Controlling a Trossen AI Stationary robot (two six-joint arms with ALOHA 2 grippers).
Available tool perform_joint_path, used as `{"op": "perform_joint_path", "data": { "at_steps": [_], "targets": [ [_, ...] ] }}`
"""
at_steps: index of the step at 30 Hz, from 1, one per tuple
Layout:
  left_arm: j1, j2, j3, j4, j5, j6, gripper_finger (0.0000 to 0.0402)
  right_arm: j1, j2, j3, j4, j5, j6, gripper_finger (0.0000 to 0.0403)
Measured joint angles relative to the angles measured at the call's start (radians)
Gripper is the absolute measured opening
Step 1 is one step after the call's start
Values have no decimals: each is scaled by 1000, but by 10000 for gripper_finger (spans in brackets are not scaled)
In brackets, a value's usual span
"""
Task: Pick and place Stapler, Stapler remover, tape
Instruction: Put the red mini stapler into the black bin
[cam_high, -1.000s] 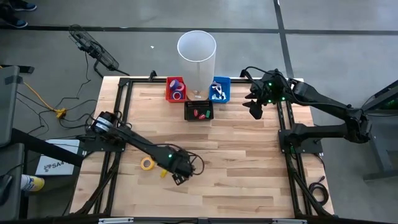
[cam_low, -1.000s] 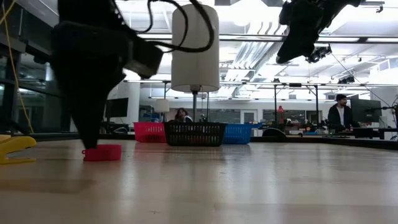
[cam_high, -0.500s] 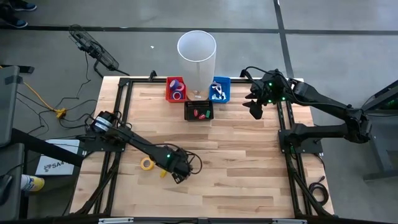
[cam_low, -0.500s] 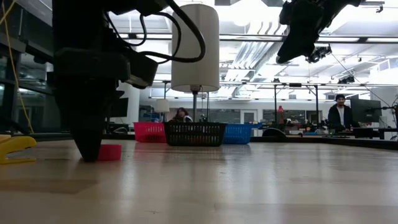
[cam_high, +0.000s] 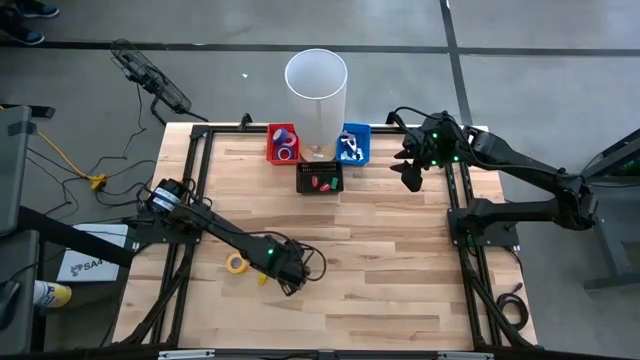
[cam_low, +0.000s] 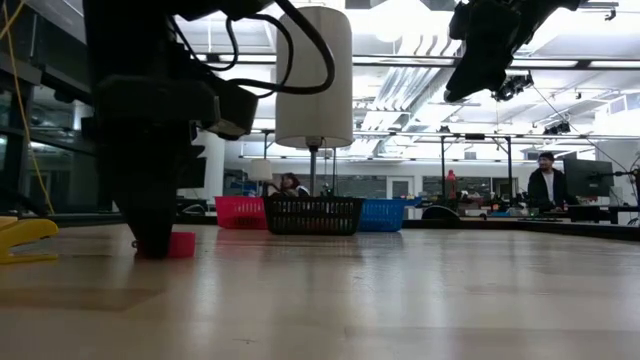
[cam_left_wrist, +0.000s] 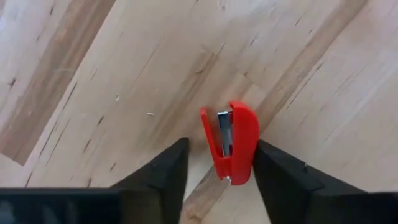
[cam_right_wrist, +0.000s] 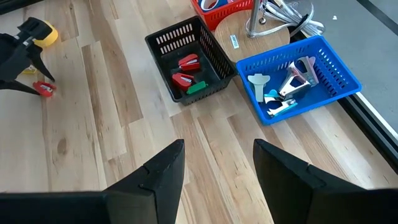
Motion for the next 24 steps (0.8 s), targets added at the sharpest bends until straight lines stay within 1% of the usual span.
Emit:
{"op": "perform_joint_path", "data": {
  "at_steps": [10,18,24],
  "targets": [
    [2,1,0,9,2,6,52,0,0,0,0,0,1,181],
    [2,-4,2,6,12,10,49,0,0,0,0,0,0,181],
    [2,-16,2,10,46,11,49,0,0,0,-2,0,0,181]
  ]
}}
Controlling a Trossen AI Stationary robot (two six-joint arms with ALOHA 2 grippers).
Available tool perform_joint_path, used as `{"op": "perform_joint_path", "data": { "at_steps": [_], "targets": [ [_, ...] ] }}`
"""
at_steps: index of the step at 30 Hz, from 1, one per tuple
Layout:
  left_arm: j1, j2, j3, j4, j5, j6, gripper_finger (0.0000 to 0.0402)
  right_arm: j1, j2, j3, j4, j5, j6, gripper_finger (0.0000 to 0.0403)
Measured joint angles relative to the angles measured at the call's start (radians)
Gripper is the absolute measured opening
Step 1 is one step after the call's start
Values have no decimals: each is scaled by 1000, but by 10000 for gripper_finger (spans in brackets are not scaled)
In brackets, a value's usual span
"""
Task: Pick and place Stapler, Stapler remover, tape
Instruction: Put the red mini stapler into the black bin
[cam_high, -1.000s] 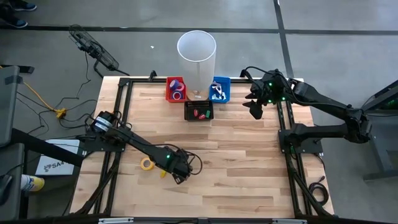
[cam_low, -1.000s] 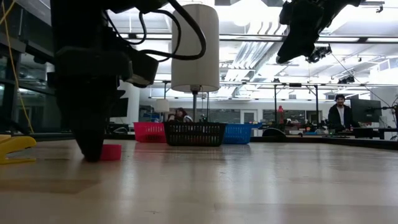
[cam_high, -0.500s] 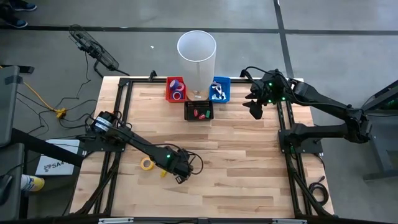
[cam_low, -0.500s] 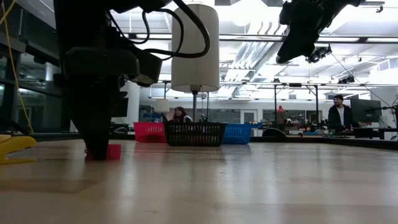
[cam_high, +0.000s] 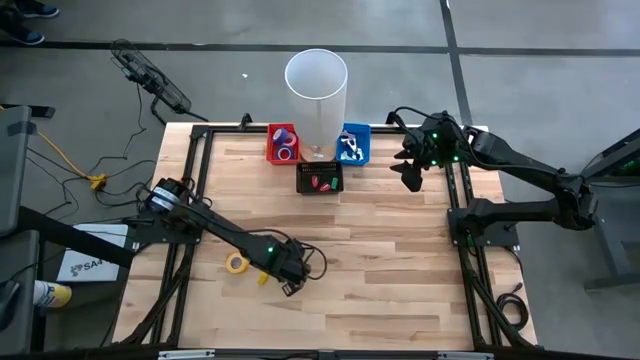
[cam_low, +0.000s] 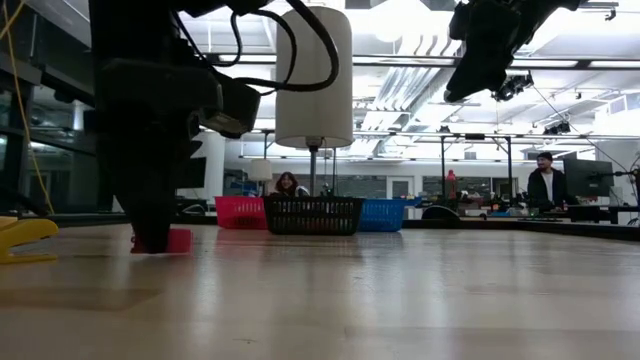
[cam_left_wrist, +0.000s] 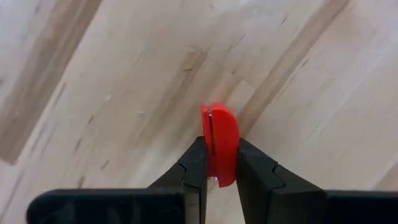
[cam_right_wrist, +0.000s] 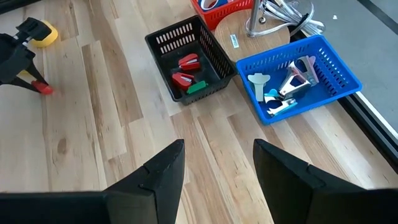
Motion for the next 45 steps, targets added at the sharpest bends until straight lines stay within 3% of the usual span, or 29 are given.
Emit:
{"op": "perform_joint_path", "data": {
  "at_steps": [16,27,33,45],
  "targets": [
    [35,-66,35,-40,-64,11,49,0,0,0,-5,0,-8,181],
    [144,-66,89,-31,-86,177,49,0,0,0,-13,-4,-8,181],
    [211,-66,116,-30,-159,260,49,0,0,0,-13,-4,-8,181],
    [369,-66,139,56,-263,284,49,0,0,0,-13,-4,-8,181]
  ]
}}
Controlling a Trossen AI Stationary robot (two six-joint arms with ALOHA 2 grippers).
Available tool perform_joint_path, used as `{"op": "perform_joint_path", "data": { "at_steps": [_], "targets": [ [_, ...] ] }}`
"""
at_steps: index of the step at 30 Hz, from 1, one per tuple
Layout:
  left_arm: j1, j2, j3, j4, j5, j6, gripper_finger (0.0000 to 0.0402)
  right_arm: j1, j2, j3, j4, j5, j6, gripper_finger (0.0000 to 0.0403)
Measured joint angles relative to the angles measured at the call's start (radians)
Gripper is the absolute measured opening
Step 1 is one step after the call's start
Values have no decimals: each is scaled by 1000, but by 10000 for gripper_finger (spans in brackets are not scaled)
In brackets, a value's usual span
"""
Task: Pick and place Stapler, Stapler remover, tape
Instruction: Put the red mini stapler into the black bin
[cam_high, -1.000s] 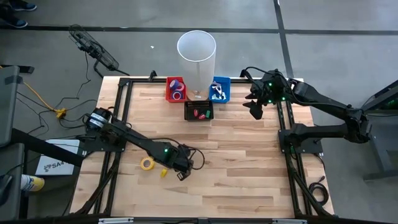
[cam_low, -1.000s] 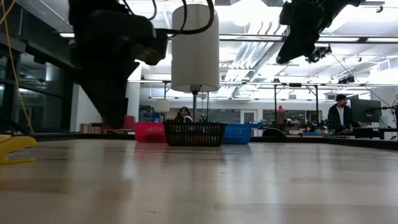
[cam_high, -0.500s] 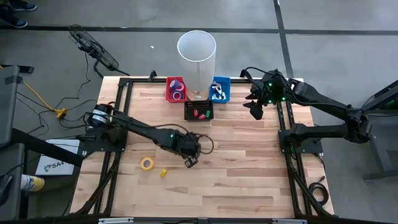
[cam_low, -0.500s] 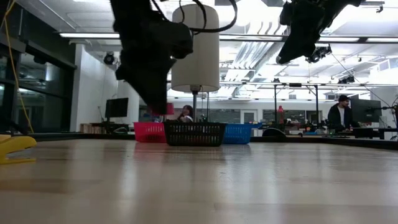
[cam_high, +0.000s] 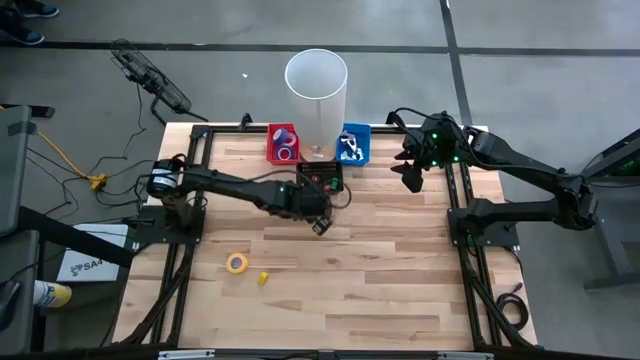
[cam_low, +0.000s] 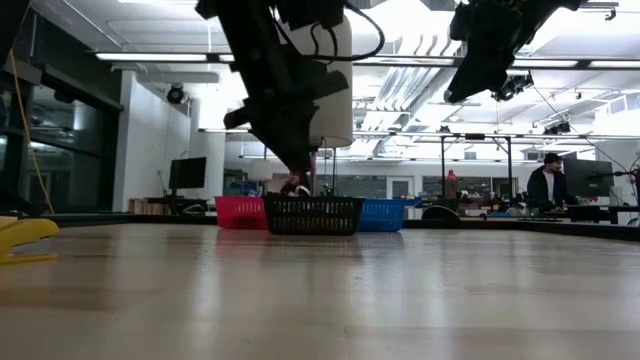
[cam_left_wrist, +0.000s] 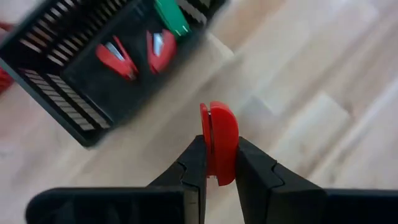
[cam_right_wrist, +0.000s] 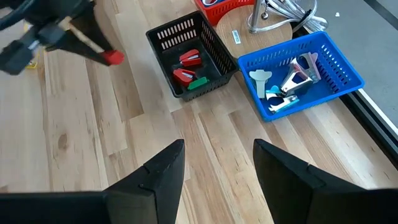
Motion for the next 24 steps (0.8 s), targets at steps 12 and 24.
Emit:
{"op": "perform_joint_path", "data": {
  "at_steps": [12,24],
  "targets": [
    [123,0,0,44,-80,-52,55,0,0,0,0,10,7,181],
    [201,11,0,72,-105,-92,55,0,0,0,0,26,11,181]
  ]
}}
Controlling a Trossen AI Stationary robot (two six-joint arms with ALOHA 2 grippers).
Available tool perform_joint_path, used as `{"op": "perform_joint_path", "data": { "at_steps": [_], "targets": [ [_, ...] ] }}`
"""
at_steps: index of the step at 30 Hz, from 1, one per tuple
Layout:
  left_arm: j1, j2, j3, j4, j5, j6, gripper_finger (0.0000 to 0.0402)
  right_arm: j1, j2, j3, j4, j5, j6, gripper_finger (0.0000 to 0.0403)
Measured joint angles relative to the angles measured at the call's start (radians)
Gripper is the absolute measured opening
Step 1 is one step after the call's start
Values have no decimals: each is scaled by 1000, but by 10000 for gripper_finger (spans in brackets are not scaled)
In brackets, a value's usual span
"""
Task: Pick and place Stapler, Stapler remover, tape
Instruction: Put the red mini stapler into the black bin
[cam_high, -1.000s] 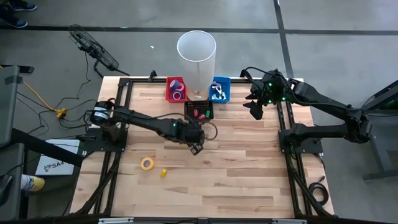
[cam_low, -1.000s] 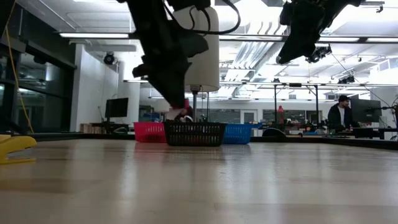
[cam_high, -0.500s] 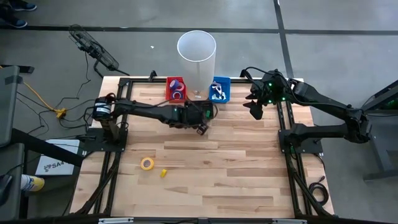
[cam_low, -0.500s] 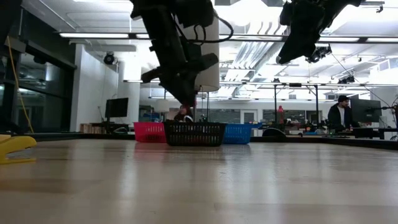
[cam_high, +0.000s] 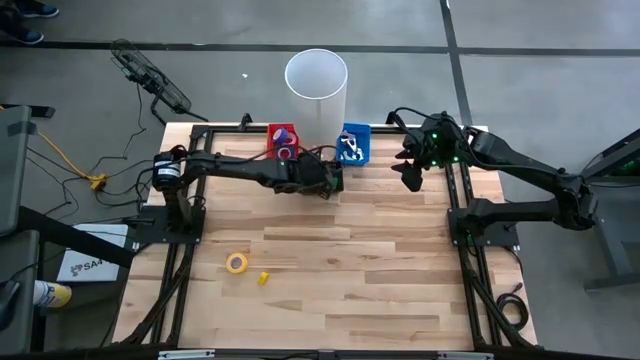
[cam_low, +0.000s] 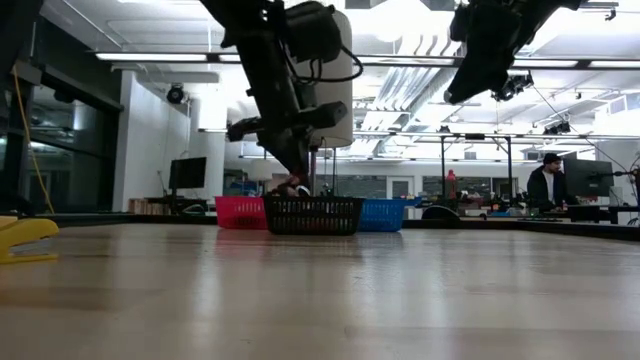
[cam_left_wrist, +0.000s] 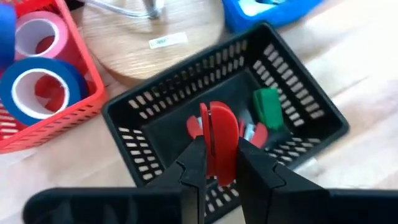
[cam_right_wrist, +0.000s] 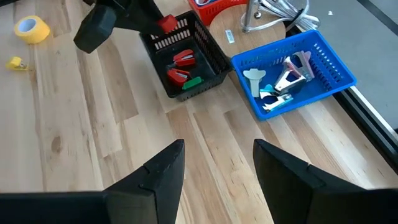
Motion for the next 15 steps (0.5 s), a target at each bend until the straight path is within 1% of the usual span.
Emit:
{"op": "perform_joint_path", "data": {
  "at_steps": [4,12,15],
  "targets": [
    [24,15,2,-1,0,-44,55,0,0,0,0,5,7,181],
    [45,74,0,-6,78,-127,55,0,0,0,0,5,23,181],
    [45,81,0,-19,77,-164,55,0,0,0,0,5,23,181]
  ]
}}
